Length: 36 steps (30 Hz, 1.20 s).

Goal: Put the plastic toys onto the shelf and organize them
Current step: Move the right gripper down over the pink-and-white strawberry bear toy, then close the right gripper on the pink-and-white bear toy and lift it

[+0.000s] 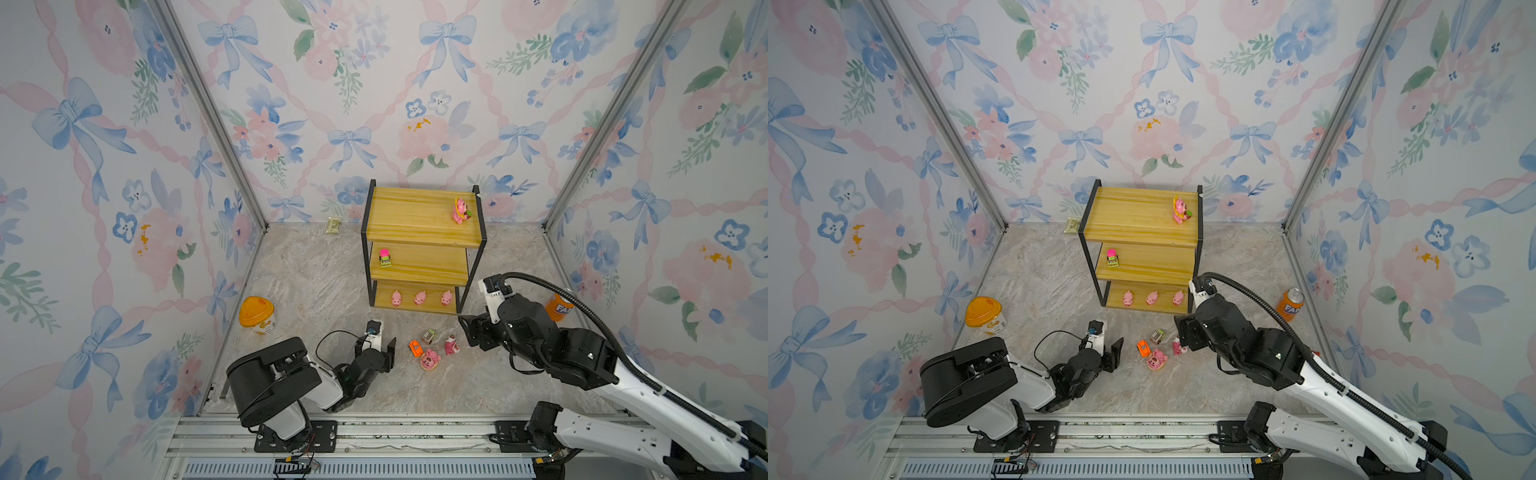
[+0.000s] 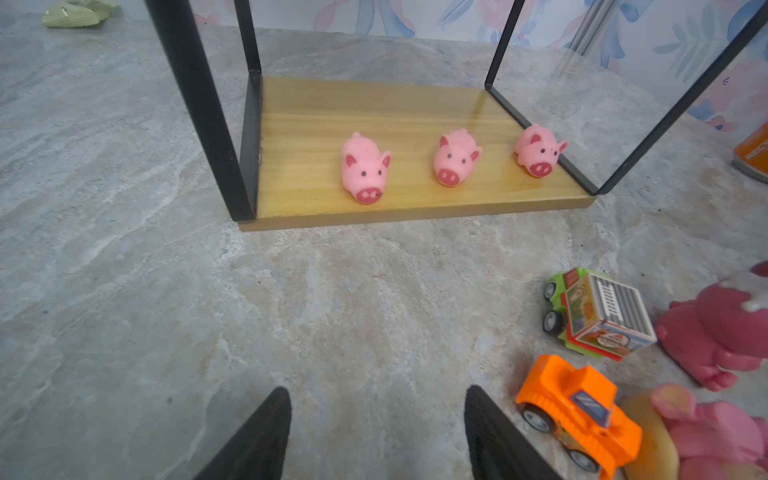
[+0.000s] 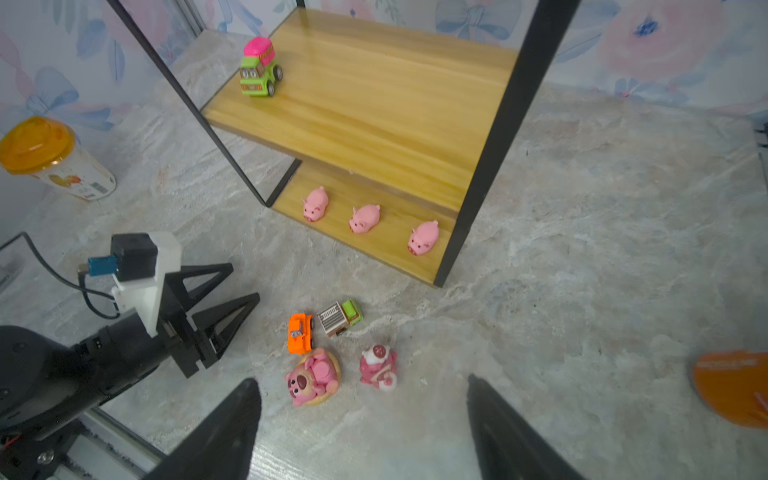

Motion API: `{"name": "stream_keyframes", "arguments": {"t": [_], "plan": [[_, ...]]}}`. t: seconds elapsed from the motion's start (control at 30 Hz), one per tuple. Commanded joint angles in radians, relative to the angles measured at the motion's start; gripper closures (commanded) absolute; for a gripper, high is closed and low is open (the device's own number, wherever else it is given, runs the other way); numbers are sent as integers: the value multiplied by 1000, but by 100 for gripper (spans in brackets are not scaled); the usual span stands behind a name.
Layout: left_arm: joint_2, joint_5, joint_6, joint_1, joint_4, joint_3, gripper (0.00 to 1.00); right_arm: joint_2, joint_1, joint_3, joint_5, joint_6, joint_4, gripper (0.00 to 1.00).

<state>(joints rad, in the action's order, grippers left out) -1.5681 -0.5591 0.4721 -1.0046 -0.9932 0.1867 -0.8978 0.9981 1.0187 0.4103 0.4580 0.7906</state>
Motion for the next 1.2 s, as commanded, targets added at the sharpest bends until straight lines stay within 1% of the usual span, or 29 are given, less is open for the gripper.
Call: {"name": "stream_keyframes", "arguments": {"t": [0.0, 0.07, 0.1, 0.2, 0.37, 0.53, 0.63, 0.73, 0.9, 1.17], "plan": [[19, 11, 11, 7, 9, -22, 33, 7, 50, -44, 79, 123, 95, 22], [30, 12, 17, 5, 12, -31, 33, 8, 57, -88, 82, 160, 117, 22], [32, 11, 20, 6, 16, -35, 33, 11, 57, -110, 69, 187, 111, 23], [39, 8, 30, 5, 24, -42, 32, 14, 56, -194, 26, 212, 70, 23], [31, 11, 38, 6, 36, -34, 33, -54, 16, -282, -81, 207, -15, 22], [5, 18, 45, 5, 40, -16, 33, -134, -53, -317, -162, 174, -99, 22], [-17, 20, 46, 5, 42, -2, 33, -182, -94, -322, -211, 137, -149, 22], [-36, 24, 45, 5, 42, 15, 33, -238, -116, -308, -235, 114, -171, 22], [-58, 25, 52, 5, 41, 24, 33, -348, -125, -253, -245, 86, -178, 22], [-35, 2, 55, 6, 41, 4, 33, -451, -144, -194, -255, 72, -194, 23]]}}
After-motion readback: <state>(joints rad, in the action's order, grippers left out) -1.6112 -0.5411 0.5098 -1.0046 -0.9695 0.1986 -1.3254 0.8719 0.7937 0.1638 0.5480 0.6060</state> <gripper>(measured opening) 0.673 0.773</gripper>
